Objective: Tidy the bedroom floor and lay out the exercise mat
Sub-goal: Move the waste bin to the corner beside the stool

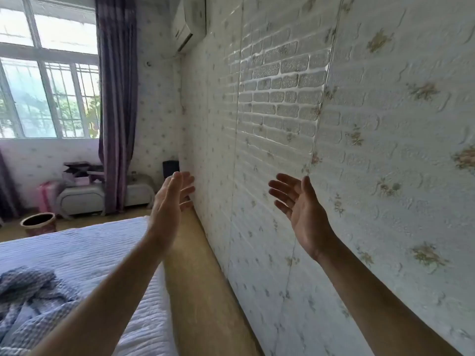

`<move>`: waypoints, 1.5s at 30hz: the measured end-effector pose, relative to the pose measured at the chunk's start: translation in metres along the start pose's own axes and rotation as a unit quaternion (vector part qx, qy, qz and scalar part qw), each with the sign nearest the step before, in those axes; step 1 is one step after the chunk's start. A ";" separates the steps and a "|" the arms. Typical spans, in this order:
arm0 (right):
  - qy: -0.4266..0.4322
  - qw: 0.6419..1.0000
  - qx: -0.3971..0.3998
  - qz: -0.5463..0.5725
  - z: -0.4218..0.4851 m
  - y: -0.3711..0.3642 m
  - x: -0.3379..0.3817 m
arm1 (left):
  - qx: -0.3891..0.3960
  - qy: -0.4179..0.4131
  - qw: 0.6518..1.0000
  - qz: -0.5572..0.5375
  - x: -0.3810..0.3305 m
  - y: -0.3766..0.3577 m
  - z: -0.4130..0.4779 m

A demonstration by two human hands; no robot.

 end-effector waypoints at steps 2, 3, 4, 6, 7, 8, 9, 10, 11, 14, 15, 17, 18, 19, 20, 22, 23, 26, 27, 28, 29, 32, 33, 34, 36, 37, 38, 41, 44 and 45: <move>-0.011 1.000 0.008 -0.001 0.030 -0.005 -0.018 | -0.011 0.016 1.000 0.000 0.009 0.001 0.025; -0.013 1.000 0.012 -0.002 0.044 -0.006 -0.028 | -0.014 0.019 1.000 0.000 0.015 0.002 0.039; -0.016 1.000 0.019 -0.001 0.058 -0.009 -0.036 | -0.018 0.025 1.000 -0.001 0.019 0.003 0.050; -0.017 1.000 0.024 0.008 0.088 -0.013 -0.057 | -0.037 0.037 0.999 -0.010 0.030 0.009 0.077; -0.018 0.999 0.030 0.012 0.100 -0.016 -0.067 | -0.044 0.040 0.998 -0.010 0.036 0.013 0.089; -0.018 0.999 0.037 0.013 0.112 -0.019 -0.078 | -0.046 0.039 0.998 -0.007 0.042 0.017 0.101; -0.020 0.999 0.043 0.016 0.124 -0.024 -0.089 | -0.049 0.039 0.998 -0.002 0.048 0.021 0.113; -0.022 0.998 0.050 0.019 0.136 -0.027 -0.100 | -0.051 0.042 0.998 0.000 0.055 0.025 0.125; -0.022 0.998 0.055 0.022 0.148 -0.030 -0.110 | -0.054 0.042 0.998 0.000 0.060 0.029 0.137; -0.021 0.997 0.065 0.032 0.186 -0.040 -0.148 | -0.076 0.042 0.996 -0.002 0.079 0.041 0.175; -0.020 0.997 0.067 0.034 0.199 -0.043 -0.161 | -0.082 0.045 0.996 -0.004 0.085 0.043 0.189; -0.015 0.996 0.071 0.043 0.229 -0.047 -0.187 | -0.093 0.046 0.995 -0.011 0.099 0.043 0.218; -0.018 0.996 0.072 0.047 0.245 -0.046 -0.203 | -0.098 0.046 0.994 -0.007 0.106 0.042 0.234; -0.022 0.995 0.075 0.055 0.262 -0.046 -0.219 | -0.103 0.044 0.994 -0.006 0.113 0.041 0.252; -0.023 0.995 0.081 0.061 0.282 -0.046 -0.236 | -0.109 0.040 0.993 -0.006 0.120 0.038 0.272; -0.031 0.993 0.090 0.071 0.319 -0.043 -0.268 | -0.124 0.036 0.992 -0.011 0.135 0.034 0.312; -0.032 0.993 0.088 0.075 0.340 -0.041 -0.283 | -0.129 0.031 0.991 -0.013 0.143 0.031 0.336; -0.042 0.991 0.092 0.085 0.405 -0.036 -0.328 | -0.145 0.038 0.989 -0.022 0.165 0.018 0.407; -0.044 0.991 0.093 0.090 0.420 -0.036 -0.337 | -0.146 0.041 0.988 -0.025 0.168 0.015 0.423; -0.048 0.990 0.096 0.095 0.440 -0.036 -0.348 | -0.152 0.042 0.987 -0.027 0.173 0.011 0.443; -0.049 0.989 0.099 0.101 0.457 -0.035 -0.358 | -0.157 0.042 0.986 -0.026 0.177 0.010 0.460; -0.039 0.987 0.101 0.115 0.506 -0.037 -0.383 | -0.169 0.033 0.985 -0.031 0.180 0.009 0.513; -0.038 0.986 0.102 0.123 0.521 -0.038 -0.391 | -0.173 0.033 0.984 -0.035 0.182 0.010 0.529; -0.037 0.986 0.103 0.127 0.533 -0.040 -0.399 | -0.177 0.032 0.983 -0.039 0.182 0.011 0.543; -0.035 0.985 0.105 0.132 0.560 -0.046 -0.419 | -0.178 0.029 0.983 -0.039 0.186 0.015 0.573; -0.035 0.985 0.105 0.135 0.574 -0.051 -0.430 | -0.178 0.024 0.983 -0.035 0.189 0.018 0.589; -0.035 0.984 0.107 0.139 0.586 -0.057 -0.441 | -0.179 0.019 0.983 -0.029 0.193 0.022 0.603; -0.032 0.982 0.112 0.149 0.621 -0.077 -0.479 | -0.182 0.011 0.983 -0.018 0.212 0.039 0.646; -0.032 0.982 0.112 0.147 0.664 -0.106 -0.522 | -0.186 0.012 0.982 -0.021 0.233 0.064 0.701; -0.032 0.982 0.119 0.145 0.679 -0.118 -0.534 | -0.185 0.012 0.982 -0.021 0.238 0.073 0.720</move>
Point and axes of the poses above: each hand's wrist, its own z-axis towards the middle knuckle, its own y-axis out of the back of the hand, x = y × z, the point moved 7 cm from there along z, towards the middle knuckle, and after that the axes turned 11 degrees about y, right-handed, at the moved point
